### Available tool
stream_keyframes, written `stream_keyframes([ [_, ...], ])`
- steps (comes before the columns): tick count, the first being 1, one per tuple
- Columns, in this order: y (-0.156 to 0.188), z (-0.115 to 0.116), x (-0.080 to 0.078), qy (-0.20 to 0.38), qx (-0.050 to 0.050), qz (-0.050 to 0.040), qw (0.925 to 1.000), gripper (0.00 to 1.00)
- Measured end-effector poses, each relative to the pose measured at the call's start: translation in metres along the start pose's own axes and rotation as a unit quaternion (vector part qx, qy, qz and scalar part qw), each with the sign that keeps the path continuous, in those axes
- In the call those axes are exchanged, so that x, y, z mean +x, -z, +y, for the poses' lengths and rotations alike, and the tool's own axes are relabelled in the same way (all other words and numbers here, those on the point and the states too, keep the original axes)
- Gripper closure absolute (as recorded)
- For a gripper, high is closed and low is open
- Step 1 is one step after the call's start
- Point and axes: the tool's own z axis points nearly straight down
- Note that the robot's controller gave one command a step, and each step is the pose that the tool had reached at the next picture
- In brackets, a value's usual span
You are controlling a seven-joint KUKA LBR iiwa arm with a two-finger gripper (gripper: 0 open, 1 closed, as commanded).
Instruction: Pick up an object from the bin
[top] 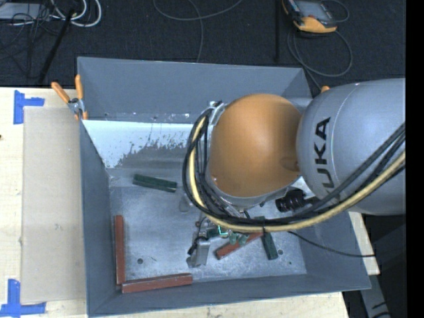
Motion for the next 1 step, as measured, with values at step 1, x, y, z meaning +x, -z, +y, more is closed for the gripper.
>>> stream_keyframes([
  [1, -0.1035, -0.0919, -0.0111, 0.006, 0.001, -0.0004, 1.0, 0.0],
])
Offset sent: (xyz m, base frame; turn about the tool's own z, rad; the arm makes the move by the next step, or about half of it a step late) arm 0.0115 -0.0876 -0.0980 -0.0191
